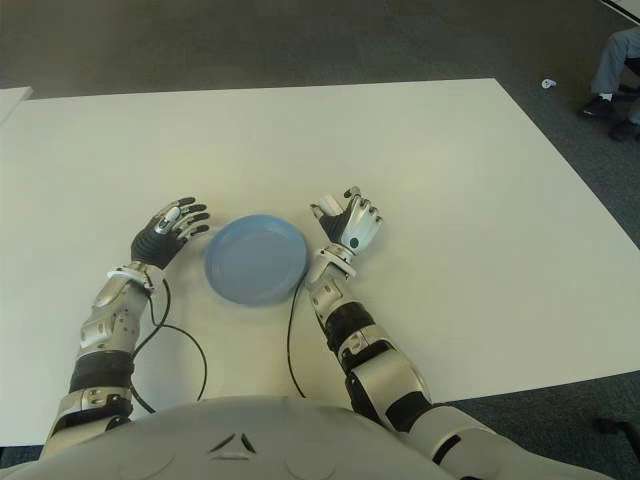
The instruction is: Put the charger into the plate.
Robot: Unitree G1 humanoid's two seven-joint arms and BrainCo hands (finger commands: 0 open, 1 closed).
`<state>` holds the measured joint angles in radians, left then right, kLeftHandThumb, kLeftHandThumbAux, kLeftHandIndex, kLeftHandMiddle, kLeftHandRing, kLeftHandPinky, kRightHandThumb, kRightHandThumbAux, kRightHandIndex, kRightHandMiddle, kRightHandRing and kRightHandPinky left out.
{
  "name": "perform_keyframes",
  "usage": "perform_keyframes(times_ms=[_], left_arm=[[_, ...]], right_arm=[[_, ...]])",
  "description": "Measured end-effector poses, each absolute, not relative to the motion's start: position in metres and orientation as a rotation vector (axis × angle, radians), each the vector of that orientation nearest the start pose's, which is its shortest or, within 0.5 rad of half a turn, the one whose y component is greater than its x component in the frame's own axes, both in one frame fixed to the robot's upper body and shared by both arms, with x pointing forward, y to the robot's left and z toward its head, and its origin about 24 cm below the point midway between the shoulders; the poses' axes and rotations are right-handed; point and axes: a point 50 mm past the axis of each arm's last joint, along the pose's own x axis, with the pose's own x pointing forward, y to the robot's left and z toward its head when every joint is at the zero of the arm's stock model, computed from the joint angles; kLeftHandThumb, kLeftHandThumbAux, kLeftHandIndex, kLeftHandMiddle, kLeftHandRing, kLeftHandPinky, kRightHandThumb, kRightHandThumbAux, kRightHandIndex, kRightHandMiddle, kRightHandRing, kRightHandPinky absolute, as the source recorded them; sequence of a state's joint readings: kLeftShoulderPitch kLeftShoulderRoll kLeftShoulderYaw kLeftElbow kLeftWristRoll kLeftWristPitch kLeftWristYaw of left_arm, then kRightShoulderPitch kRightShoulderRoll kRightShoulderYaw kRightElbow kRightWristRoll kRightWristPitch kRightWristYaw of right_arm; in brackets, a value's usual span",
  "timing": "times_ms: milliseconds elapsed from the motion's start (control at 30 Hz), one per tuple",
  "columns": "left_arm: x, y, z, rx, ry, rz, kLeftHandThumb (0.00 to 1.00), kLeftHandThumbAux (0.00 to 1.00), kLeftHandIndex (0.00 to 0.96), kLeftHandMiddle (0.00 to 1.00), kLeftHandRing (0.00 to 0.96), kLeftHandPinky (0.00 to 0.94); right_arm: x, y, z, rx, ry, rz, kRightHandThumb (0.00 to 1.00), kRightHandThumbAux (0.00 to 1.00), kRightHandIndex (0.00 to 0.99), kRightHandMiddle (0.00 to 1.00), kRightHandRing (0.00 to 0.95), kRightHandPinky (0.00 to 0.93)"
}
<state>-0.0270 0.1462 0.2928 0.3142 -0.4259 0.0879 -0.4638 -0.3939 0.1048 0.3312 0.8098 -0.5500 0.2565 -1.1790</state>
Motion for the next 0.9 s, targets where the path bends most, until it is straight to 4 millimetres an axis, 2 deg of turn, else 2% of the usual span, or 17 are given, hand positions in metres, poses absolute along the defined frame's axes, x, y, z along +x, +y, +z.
perform_keyframes(times_ms=[900], left_arm=[[0.24,0.2265,-0.0101,-0.431,0.182,-0.113,0.226,0.622,0.287,0.338,0.339,0.371]], right_arm=[[0.2778,-0.0808,-0.0079,-0.834,-0.032,-0.612,0.749,0.709,0.439,0.893,0.875,0.869]])
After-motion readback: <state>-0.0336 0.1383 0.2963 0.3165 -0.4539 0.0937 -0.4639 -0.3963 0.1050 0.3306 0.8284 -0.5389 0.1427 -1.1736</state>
